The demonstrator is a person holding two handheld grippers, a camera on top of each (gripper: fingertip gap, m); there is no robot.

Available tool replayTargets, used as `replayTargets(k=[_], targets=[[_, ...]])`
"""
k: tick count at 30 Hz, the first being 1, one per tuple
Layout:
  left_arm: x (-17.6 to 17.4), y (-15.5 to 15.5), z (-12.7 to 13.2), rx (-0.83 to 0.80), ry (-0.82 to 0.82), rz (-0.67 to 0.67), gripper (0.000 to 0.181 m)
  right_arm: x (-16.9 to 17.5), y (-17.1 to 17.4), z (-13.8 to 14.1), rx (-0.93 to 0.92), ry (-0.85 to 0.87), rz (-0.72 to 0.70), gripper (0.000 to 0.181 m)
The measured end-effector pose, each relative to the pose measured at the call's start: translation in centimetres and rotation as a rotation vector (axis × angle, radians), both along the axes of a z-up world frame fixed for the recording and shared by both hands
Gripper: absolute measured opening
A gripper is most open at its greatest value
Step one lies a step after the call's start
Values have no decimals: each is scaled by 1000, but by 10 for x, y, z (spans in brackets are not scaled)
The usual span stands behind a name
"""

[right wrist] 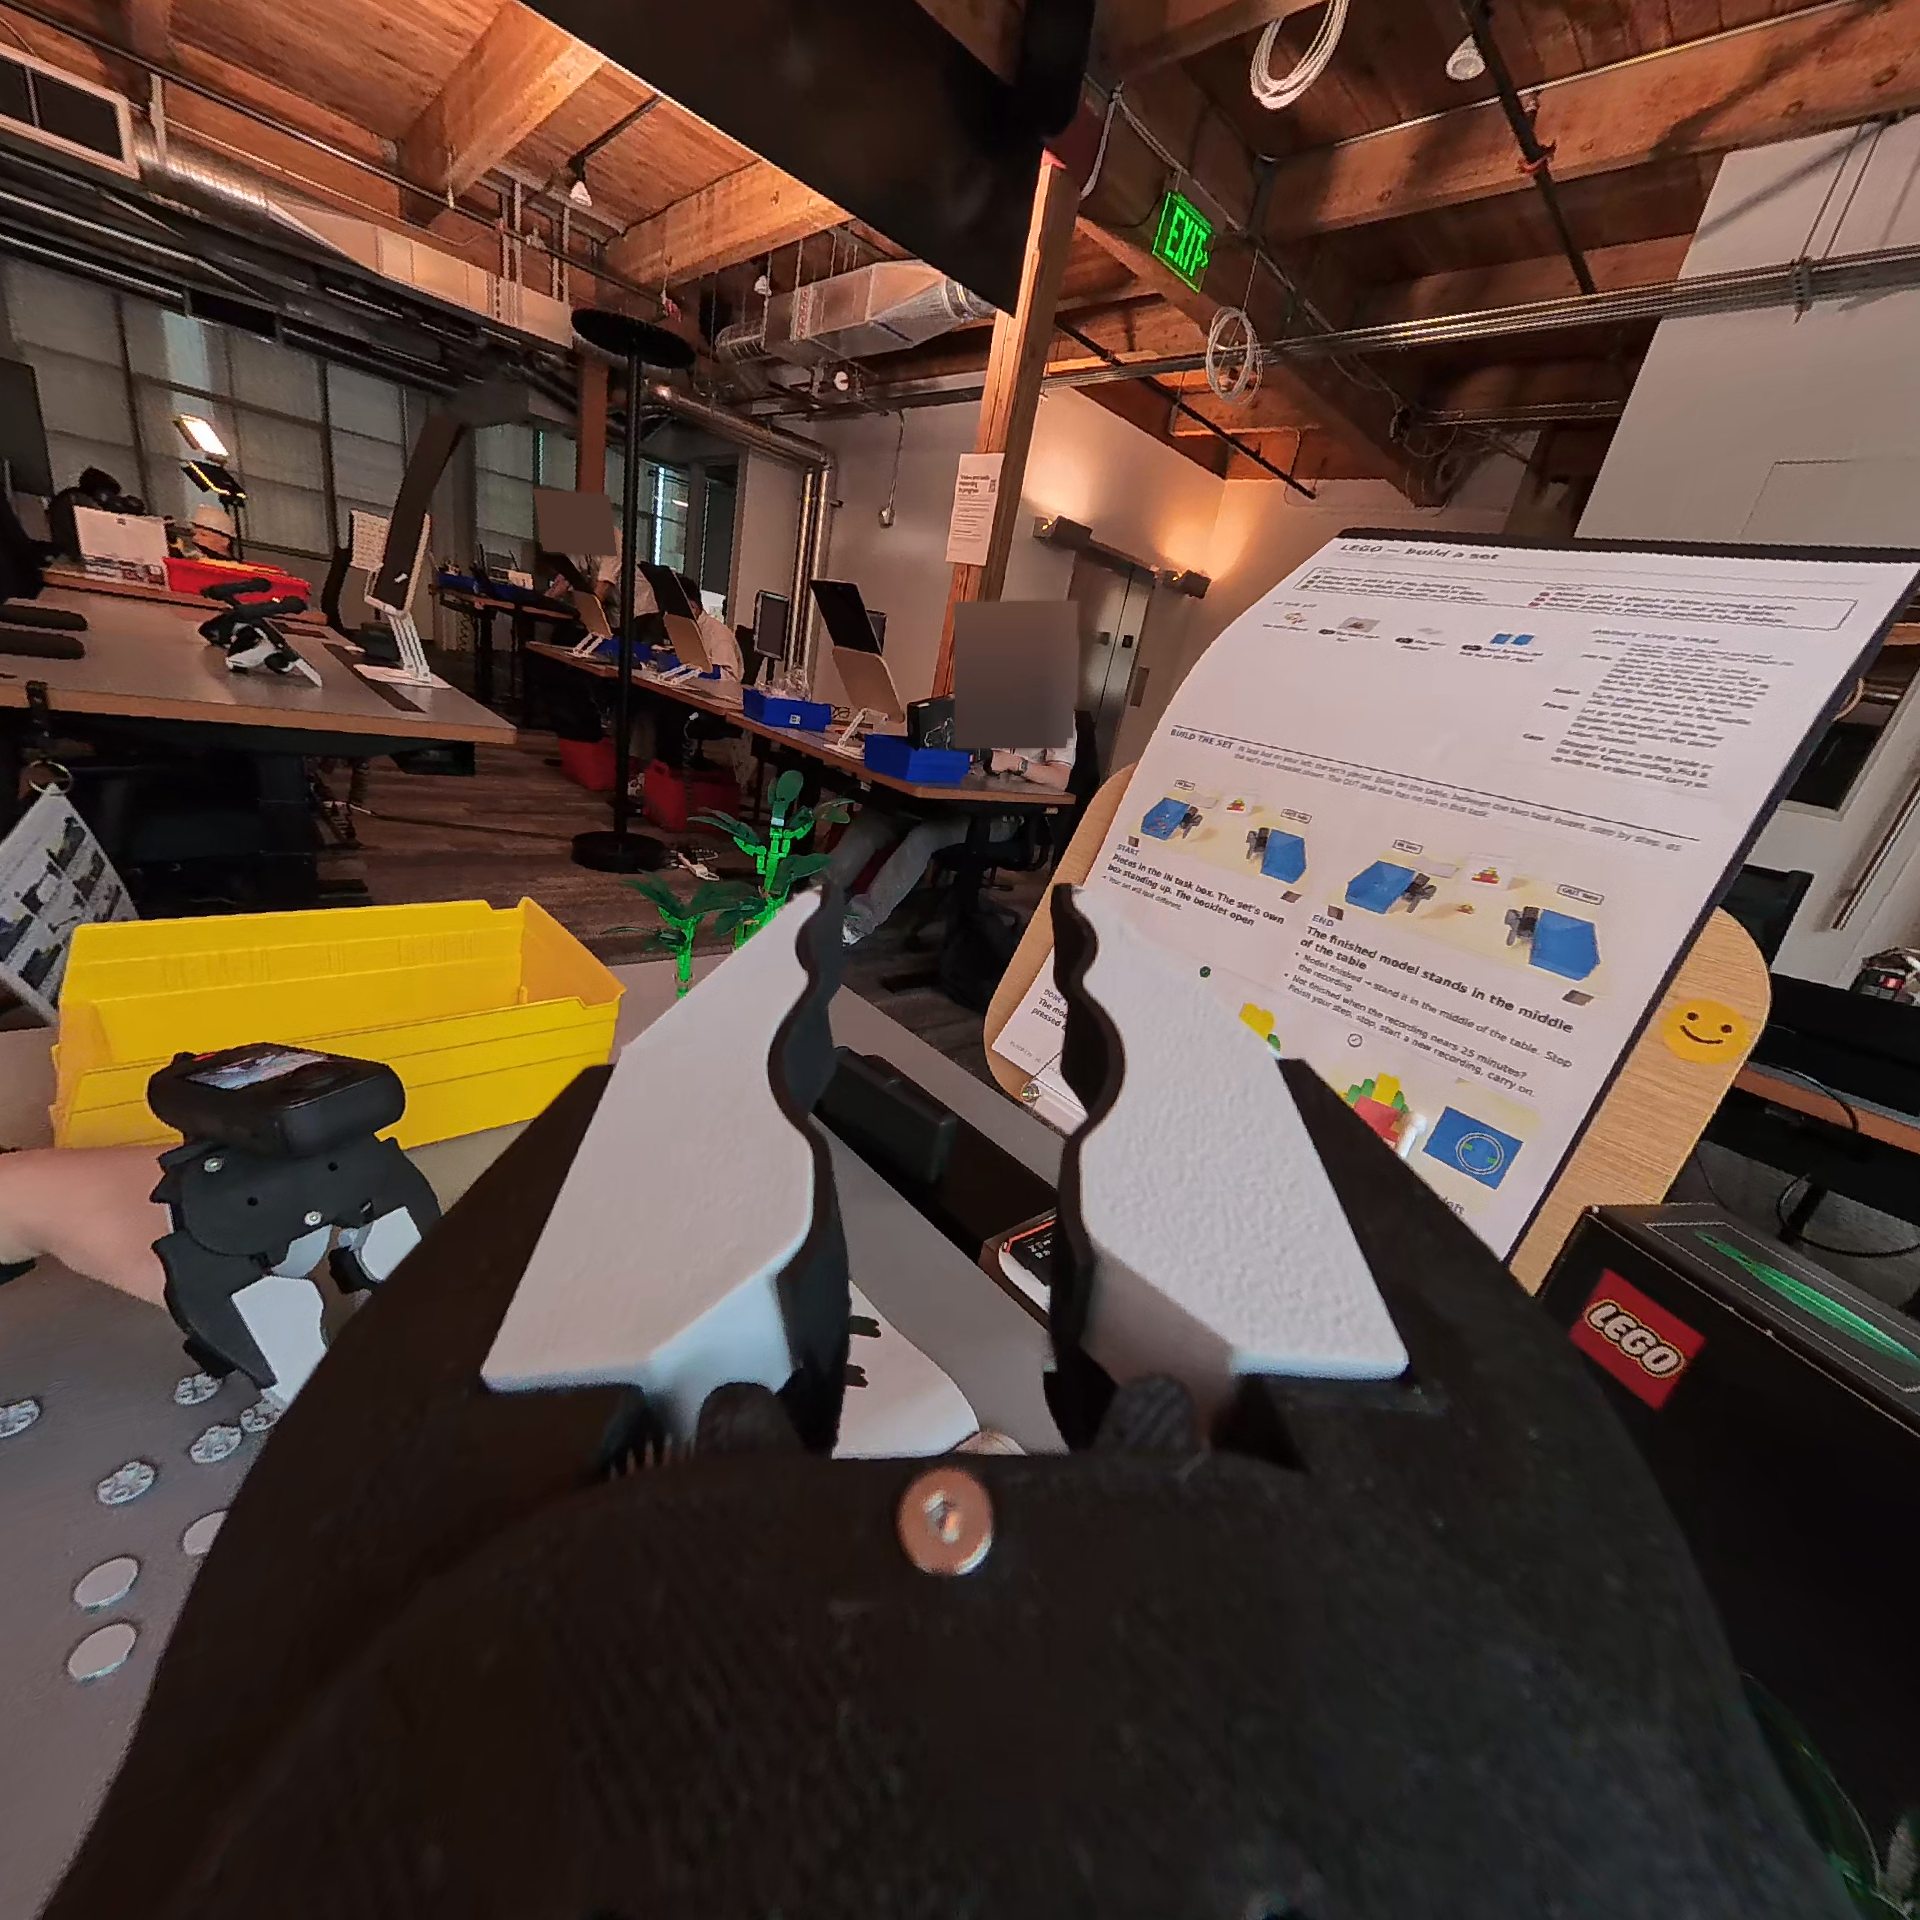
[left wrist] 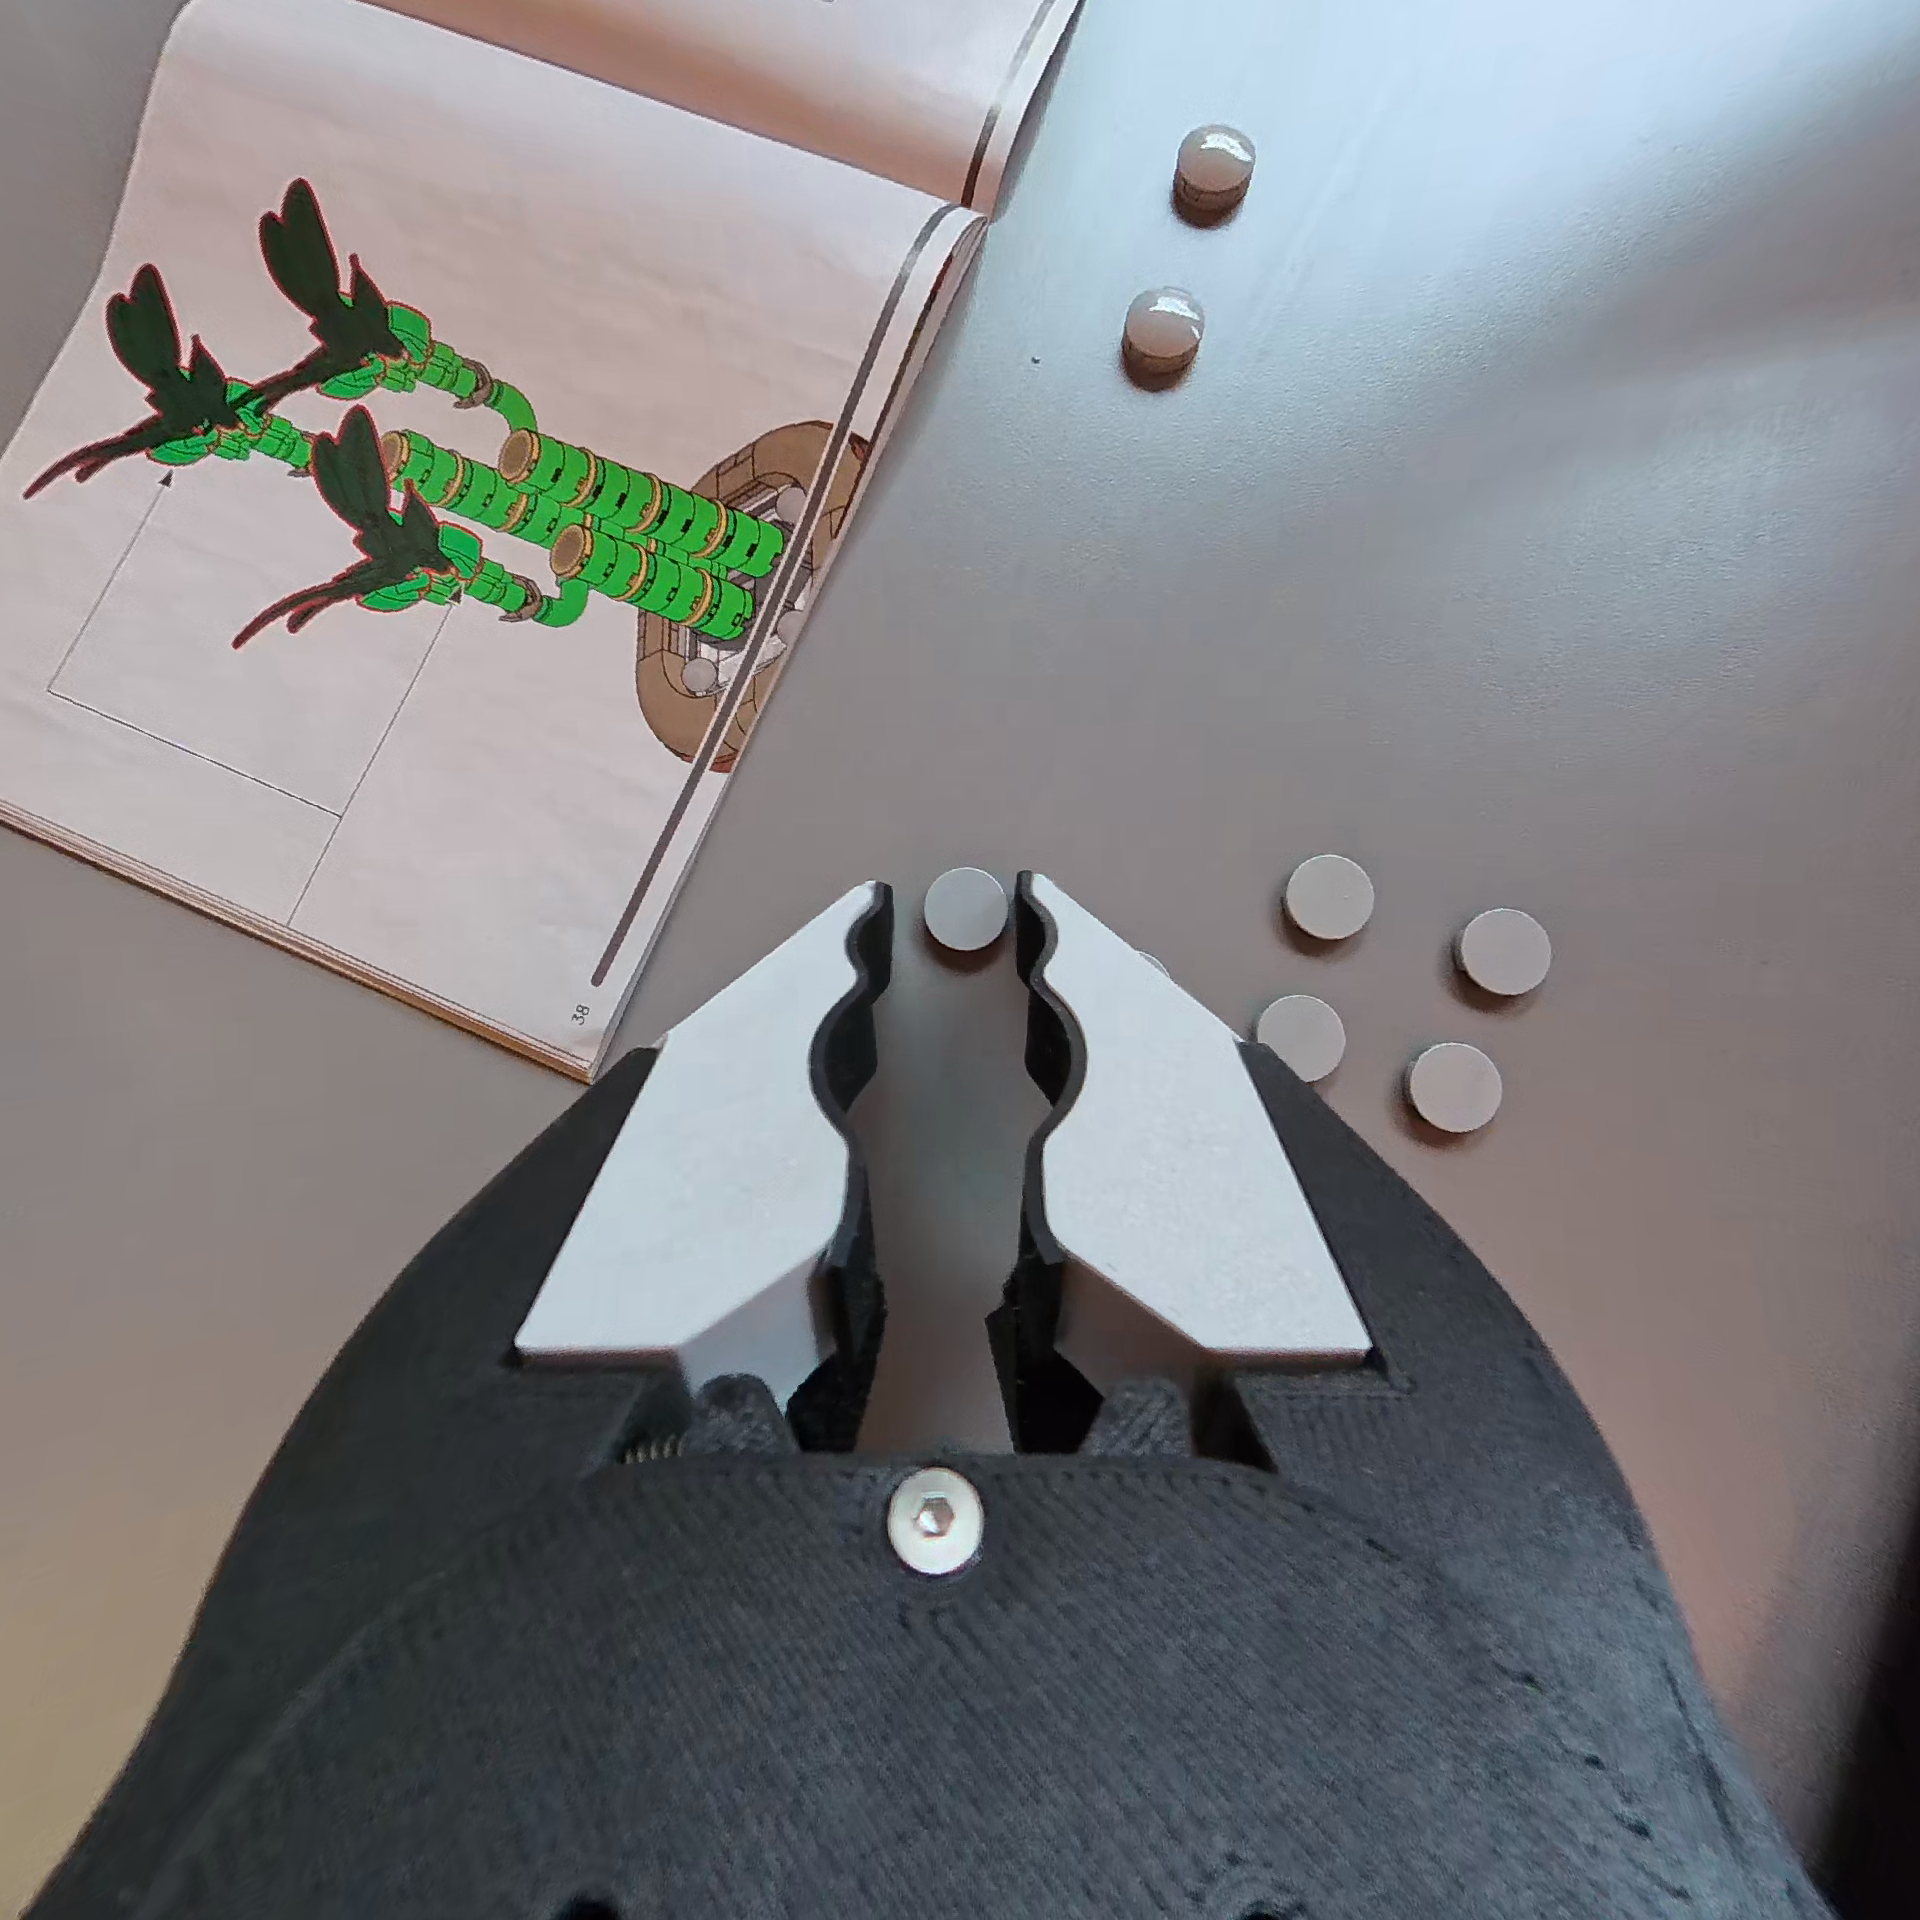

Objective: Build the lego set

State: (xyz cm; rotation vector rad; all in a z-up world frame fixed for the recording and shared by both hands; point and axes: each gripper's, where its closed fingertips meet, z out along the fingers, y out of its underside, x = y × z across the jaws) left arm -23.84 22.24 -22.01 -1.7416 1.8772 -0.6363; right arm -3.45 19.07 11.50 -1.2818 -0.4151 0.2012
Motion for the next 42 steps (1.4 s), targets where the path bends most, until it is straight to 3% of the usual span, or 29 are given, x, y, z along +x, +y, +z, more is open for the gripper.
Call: replayTargets(k=[6, 30, 42], targets=[[1, -1, 0, 20, -1, -19, 14, -2, 0, -1, -1, -13, 2, 39], [2, 2, 3, 100, -1, -35, 13, -12, 10, -16, -58, -79, 17, 39], [20, 9, 60, 279, -266, -5, 14, -39, 30, -51, -170, -169, 67, 40]])
